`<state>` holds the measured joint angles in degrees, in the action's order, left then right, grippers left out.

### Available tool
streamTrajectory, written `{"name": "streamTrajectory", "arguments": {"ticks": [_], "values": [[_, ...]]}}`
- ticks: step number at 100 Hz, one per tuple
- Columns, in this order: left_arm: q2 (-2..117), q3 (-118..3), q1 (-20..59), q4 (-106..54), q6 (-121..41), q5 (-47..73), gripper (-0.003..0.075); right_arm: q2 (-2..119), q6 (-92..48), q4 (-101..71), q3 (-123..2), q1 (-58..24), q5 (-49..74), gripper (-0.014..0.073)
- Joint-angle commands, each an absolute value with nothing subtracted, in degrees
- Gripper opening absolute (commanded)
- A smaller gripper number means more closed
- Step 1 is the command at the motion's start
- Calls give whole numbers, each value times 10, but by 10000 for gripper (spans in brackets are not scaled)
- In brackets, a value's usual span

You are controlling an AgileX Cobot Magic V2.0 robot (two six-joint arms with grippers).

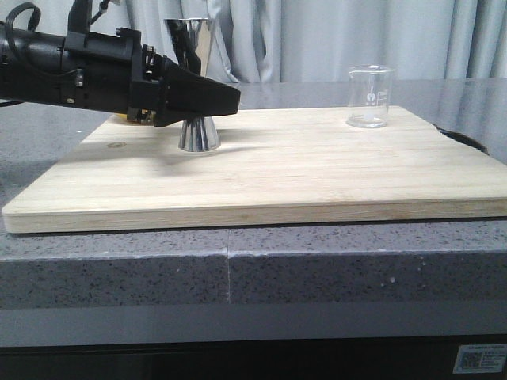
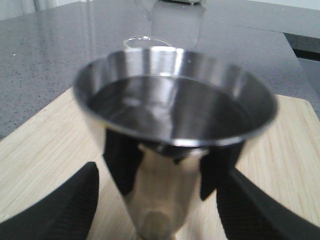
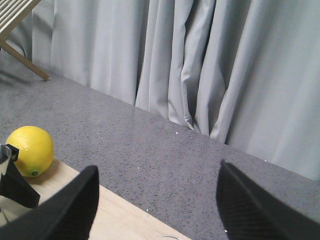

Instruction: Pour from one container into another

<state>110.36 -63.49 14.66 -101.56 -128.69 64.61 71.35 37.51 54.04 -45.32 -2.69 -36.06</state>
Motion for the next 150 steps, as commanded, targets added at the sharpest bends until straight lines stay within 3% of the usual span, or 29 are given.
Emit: {"name": "streamTrajectory", "arguments": {"ticks": [1, 150], "values": [[1077, -651, 145, -1046, -1276, 680, 496, 695, 376, 526, -467, -23, -393, 448], [1056, -651, 98, -966, -1189, 728, 496, 695, 376, 526, -467, -23, -392, 448]]}}
